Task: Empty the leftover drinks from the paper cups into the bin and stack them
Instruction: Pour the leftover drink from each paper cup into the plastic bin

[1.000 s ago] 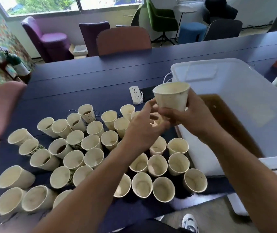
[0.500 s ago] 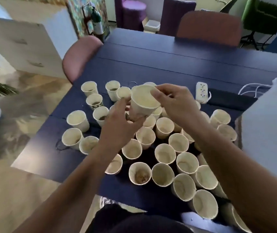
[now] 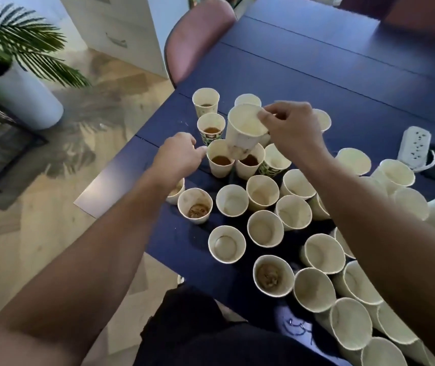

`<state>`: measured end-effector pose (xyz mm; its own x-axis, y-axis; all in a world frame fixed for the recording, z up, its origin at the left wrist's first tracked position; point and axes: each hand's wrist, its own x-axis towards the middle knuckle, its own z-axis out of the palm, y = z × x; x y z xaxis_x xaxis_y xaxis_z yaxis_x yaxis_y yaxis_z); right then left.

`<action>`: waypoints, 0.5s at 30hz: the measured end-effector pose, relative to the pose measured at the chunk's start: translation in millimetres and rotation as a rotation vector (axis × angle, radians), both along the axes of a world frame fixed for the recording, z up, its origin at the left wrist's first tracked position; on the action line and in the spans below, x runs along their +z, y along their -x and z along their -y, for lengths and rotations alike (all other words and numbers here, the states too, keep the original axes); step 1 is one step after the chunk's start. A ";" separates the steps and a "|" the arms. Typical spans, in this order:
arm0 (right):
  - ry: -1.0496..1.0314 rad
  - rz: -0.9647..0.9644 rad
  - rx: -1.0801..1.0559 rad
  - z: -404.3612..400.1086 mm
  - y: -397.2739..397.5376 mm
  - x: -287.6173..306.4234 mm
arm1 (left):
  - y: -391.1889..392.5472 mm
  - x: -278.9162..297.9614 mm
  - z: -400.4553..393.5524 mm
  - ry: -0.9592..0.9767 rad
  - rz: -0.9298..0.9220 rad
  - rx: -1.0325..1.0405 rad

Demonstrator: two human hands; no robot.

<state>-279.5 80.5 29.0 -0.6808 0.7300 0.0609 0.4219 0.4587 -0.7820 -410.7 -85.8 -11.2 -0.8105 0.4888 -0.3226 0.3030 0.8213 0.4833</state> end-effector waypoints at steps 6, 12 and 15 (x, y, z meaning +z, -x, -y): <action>0.049 -0.019 -0.035 -10.4 -12.2 -17.0 | 9.8 -15.5 -30.4 0.082 0.145 -0.049; 0.052 0.025 -0.034 -14.2 -26.3 -20.2 | 10.1 -21.4 -37.9 0.110 0.104 -0.070; 0.068 0.014 -0.044 -13.8 -29.1 -21.7 | 12.7 -13.5 -34.8 0.053 0.094 -0.023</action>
